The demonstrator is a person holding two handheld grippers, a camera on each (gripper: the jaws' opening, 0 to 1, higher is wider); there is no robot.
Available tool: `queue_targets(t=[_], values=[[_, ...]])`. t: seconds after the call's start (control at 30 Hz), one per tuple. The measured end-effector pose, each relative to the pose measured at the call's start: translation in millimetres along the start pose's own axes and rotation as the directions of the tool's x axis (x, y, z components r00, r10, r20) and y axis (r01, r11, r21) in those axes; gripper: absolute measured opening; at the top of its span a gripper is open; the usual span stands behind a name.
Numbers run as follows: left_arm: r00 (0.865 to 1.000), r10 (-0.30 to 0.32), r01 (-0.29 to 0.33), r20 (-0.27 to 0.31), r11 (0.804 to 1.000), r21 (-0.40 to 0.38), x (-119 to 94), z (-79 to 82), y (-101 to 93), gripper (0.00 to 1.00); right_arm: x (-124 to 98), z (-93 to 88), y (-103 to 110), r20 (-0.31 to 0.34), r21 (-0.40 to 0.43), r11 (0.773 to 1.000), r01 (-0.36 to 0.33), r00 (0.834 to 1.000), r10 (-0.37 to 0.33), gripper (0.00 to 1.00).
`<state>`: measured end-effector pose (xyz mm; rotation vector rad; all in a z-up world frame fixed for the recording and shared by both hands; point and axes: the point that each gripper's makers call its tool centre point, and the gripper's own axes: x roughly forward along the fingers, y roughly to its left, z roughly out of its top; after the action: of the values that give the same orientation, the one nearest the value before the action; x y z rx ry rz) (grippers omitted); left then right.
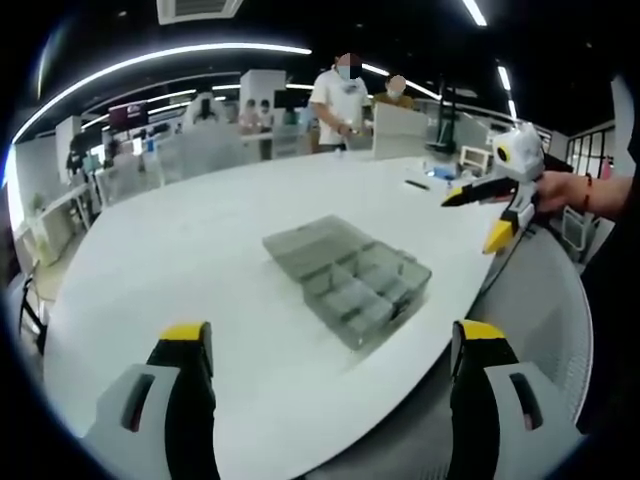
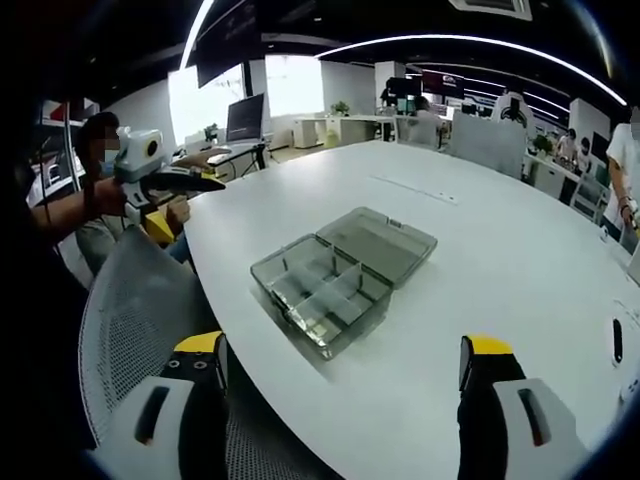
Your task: Insert the divider into the dual guide fixture by aligning both edges with the guide slots and pushing it downward to the bottom, including one-sided entry, uneven engagement, binding, and posture correction.
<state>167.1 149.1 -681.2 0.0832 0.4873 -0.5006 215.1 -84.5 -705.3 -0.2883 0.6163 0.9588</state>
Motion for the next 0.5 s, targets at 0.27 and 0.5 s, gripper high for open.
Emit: queue_targets(t=[0.27,0.5], values=[[1.0,0.004,-0.004,-0.005,1.0,0.001,-1.3,-2.3,1.3,0.98,1.1,1.2,0.0,0.0,-0.003,1.0,-0.001,1.0,0.001,0.96],[1.0,0.008,-0.008,-0.001,1.0,0.002,-1.3,-0.3,4.9,0.98,1.7,2.5,-0.5,0.002,-0.004,1.0,-0.001,1.0,0.001,0.96]])
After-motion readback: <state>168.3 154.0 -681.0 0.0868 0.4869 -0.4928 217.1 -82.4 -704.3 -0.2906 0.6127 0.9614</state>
